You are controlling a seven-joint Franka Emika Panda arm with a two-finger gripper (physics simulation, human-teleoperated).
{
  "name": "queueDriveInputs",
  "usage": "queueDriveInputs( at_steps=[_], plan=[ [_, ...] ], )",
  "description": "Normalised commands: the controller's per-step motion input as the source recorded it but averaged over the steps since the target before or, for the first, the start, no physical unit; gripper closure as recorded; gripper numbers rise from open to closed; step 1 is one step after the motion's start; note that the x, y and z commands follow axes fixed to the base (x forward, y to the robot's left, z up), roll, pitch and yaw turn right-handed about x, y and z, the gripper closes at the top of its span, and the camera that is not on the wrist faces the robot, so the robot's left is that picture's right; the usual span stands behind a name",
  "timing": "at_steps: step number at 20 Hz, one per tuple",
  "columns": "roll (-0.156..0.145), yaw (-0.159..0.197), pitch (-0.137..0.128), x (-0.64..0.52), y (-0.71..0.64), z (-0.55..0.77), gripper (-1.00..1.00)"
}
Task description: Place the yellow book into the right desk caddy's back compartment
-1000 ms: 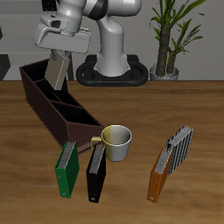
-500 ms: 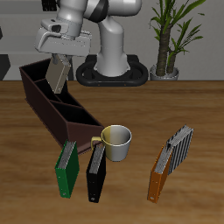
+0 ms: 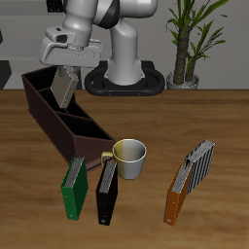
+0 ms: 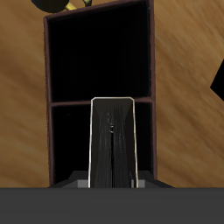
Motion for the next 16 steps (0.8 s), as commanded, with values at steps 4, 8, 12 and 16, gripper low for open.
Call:
queueDriveInputs(
  at_steps=[4, 8, 12, 16],
  plan=[
    [-0.009, -0.011, 0.030, -0.03, -0.07, -0.21, 1.00],
    [0.001, 0.021, 0.008, 0.02, -0.02, -0.14, 1.00],
    [-0.023, 0.000, 0.016, 0.04, -0.12, -0.09, 1.00],
    [-0.041, -0.005, 0.023, 0.10, -0.20, -0.14, 1.00]
  ],
)
